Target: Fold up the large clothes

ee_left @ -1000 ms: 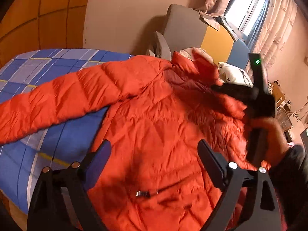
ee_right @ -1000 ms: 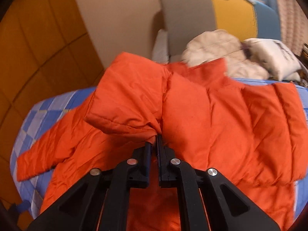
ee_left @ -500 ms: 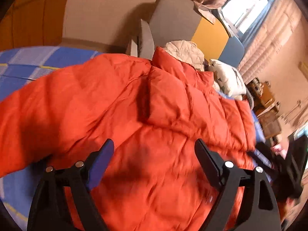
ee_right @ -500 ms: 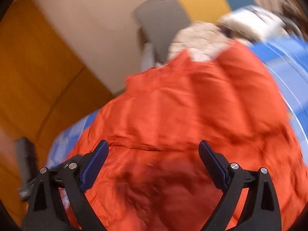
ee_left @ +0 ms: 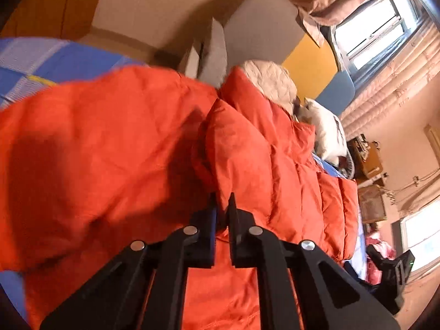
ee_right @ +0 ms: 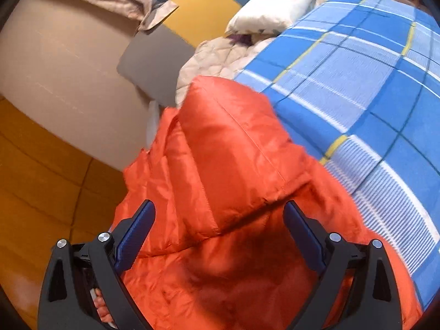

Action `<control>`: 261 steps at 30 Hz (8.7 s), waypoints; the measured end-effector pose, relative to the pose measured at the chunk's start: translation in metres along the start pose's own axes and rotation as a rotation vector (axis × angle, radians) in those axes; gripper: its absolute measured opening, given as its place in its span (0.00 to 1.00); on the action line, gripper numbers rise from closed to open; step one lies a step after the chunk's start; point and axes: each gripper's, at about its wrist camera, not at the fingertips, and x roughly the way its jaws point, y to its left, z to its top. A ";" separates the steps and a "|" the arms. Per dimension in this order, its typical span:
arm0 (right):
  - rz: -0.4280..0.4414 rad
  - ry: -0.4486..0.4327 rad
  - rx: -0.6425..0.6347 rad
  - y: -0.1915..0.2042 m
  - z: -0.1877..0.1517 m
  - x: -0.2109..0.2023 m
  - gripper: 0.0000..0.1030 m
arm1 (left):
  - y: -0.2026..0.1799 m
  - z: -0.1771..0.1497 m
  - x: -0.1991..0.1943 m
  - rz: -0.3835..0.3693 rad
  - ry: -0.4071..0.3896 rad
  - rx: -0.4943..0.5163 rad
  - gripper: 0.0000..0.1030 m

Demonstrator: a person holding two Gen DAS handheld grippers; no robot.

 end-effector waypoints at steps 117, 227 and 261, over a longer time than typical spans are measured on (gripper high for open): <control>0.063 0.044 -0.500 0.188 -0.062 0.002 0.12 | 0.071 -0.121 -0.084 0.218 -0.133 0.109 0.66; -0.197 0.220 -0.336 -0.101 -0.132 -0.183 0.16 | 0.144 -0.262 -0.169 0.057 0.028 0.029 0.24; 0.018 0.201 -0.407 -0.072 -0.136 -0.222 0.17 | 0.137 -0.257 -0.215 -0.083 -0.018 0.092 0.07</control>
